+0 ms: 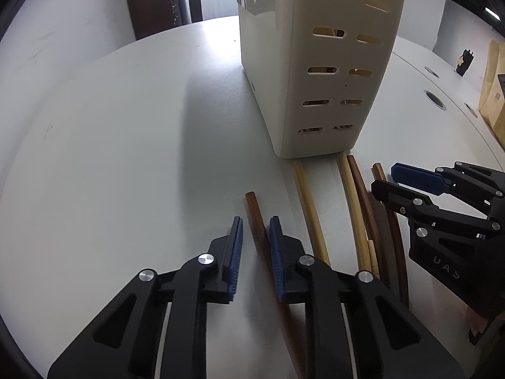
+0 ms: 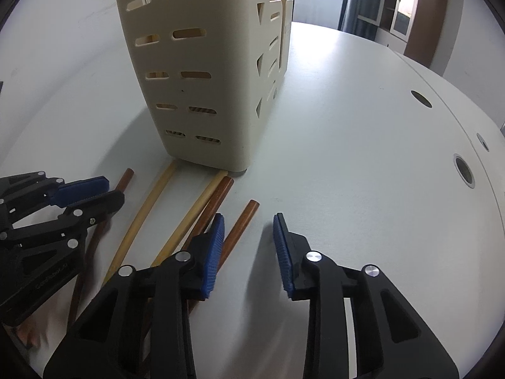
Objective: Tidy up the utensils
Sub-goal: 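Lower the right tool onto a brown chopstick while the left tool grasps another brown one, then lift both brown chopsticks upright with both tools over the cream holder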
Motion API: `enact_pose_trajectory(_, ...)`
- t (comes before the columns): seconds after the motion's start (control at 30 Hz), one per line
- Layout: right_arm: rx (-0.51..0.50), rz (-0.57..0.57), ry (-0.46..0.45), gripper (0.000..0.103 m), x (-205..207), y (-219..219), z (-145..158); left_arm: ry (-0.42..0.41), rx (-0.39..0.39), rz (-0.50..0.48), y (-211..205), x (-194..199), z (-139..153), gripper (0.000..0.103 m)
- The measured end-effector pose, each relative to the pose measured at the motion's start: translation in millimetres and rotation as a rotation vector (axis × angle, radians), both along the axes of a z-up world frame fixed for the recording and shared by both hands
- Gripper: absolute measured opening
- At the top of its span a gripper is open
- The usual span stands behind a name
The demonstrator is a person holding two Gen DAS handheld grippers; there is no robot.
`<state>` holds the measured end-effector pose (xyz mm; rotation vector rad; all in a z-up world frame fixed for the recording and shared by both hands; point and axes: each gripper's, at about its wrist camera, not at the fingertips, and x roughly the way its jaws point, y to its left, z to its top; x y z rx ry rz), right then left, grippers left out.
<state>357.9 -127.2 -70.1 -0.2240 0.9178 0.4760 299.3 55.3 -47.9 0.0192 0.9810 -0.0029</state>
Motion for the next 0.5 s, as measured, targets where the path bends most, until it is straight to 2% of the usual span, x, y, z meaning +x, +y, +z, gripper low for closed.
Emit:
enact_pose_trajectory(0.03,0.005,0.003,0.005,0.017,0,0,0,0.004,0.005,-0.001,-1,1,0,0.010)
enact_pose_trajectory(0.17,0.038,0.003,0.033,0.008,-1,-3,2,0.010,0.011,-0.004,-1,2,-1,0.008)
enact_pose_trajectory(0.3,0.066,0.006,0.052,0.008,0,-5,2,0.012,0.006,0.005,3,2,-1,0.006)
enact_pose_trajectory(0.5,0.112,0.028,0.019,0.008,-7,-8,17,-0.061,-0.013,0.018,6,-9,20,0.006)
